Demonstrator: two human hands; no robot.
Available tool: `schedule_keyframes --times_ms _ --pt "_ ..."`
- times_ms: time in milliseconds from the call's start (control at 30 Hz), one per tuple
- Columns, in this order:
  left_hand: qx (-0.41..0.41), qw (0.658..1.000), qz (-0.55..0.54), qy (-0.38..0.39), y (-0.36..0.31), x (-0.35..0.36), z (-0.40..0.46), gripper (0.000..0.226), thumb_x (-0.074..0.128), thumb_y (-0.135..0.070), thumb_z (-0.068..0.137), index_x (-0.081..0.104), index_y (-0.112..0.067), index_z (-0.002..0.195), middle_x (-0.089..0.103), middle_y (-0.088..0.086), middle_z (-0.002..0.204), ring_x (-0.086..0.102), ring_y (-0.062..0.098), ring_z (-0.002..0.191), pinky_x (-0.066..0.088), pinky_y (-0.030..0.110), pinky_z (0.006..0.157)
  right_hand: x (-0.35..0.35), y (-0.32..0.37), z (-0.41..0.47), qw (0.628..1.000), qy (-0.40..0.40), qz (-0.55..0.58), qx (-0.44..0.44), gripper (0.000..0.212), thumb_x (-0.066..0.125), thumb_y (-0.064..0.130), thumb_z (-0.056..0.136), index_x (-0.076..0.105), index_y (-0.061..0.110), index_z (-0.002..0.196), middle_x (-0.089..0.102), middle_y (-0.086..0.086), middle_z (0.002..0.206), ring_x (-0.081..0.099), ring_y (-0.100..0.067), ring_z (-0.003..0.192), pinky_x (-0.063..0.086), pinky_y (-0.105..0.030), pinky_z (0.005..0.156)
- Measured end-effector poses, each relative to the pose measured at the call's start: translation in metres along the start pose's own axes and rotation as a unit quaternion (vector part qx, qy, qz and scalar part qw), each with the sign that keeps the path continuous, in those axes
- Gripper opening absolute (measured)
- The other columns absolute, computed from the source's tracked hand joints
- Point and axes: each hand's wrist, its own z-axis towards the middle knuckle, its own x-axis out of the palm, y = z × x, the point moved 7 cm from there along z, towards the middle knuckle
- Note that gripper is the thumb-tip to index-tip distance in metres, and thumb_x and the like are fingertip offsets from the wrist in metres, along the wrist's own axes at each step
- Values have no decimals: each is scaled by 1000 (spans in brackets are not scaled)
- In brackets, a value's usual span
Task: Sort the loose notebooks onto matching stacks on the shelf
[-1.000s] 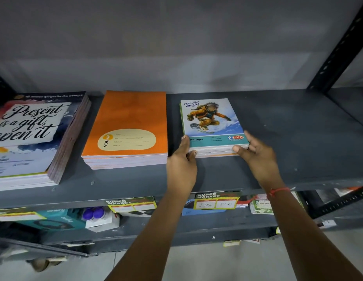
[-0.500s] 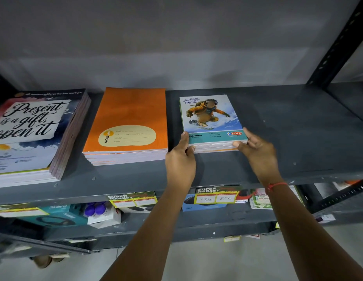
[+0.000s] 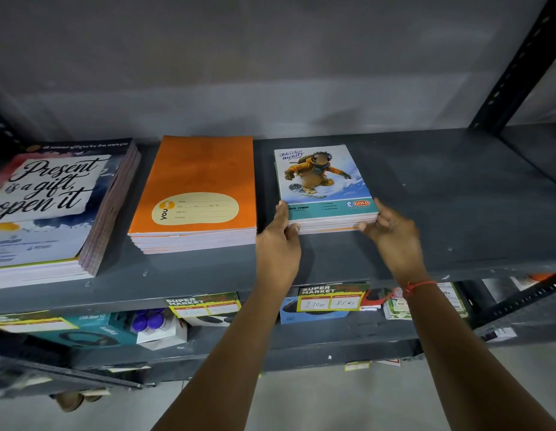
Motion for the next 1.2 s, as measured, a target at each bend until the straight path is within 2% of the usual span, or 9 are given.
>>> schedule_keyframes --times_ms 200,433,600,700,900,967,1033,1133,1200 --pt "-17 1000 -20 -1 3 -1 2 51 49 -6 93 33 -17 140 56 9 134 58 17 107 30 10 94 -2 2 -3 1000 4 -13 -11 45 62 9 85 58 27 126 67 10 107 63 -11 103 46 -33 101" --pt "-29 998 -49 -12 7 -2 4 48 52 -5 91 40 -16 137 58 8 132 53 8 97 36 9 89 -3 2 -5 1000 -2 -11 -11 43 63 12 84 60 26 125 67 15 105 64 -8 100 47 -33 101" --pt "-43 998 -51 -14 11 0 5 49 52 -8 92 40 -21 137 60 5 129 51 4 84 45 9 80 -3 4 -5 999 -4 -26 -24 40 64 16 85 61 26 124 68 9 109 63 -11 101 48 -32 98" --pt "-27 999 -35 -20 11 -1 5 48 49 -9 93 37 -21 138 64 5 120 52 3 67 48 6 55 -3 4 -5 999 1 -14 -30 40 62 14 86 60 24 125 68 8 111 62 -10 104 47 -28 97" --pt "-42 995 -93 -23 10 1 3 42 39 -13 95 42 -21 137 56 -6 100 52 6 64 41 3 40 -4 1 1 999 -6 -16 -29 37 56 18 87 62 22 123 67 13 102 62 -7 94 46 -18 87" --pt "-33 997 -76 -11 4 2 0 44 36 -15 96 36 -21 139 59 0 103 50 6 63 45 8 46 -6 1 2 1000 -6 10 -23 34 56 26 87 65 20 119 69 17 94 64 4 85 46 -9 79" --pt "-21 999 -42 27 -2 0 -7 48 33 -16 97 25 -22 144 61 9 112 51 8 68 53 26 65 -9 7 -2 999 -2 7 -31 24 56 37 88 73 30 104 67 25 87 63 12 82 47 -7 81" --pt "11 997 3 80 -10 -3 -26 57 34 -18 97 6 -20 147 51 15 134 57 23 95 49 37 86 -18 10 -16 1000 -5 -18 -7 30 49 52 88 71 39 71 67 9 101 61 -14 102 43 -30 95" --pt "38 991 61 109 -16 -9 -46 61 33 -20 97 -2 -16 147 25 14 153 45 30 126 42 40 103 -30 8 -37 997 -52 -32 44 38 43 56 88 72 30 86 67 -7 114 58 -26 108 41 -35 93"
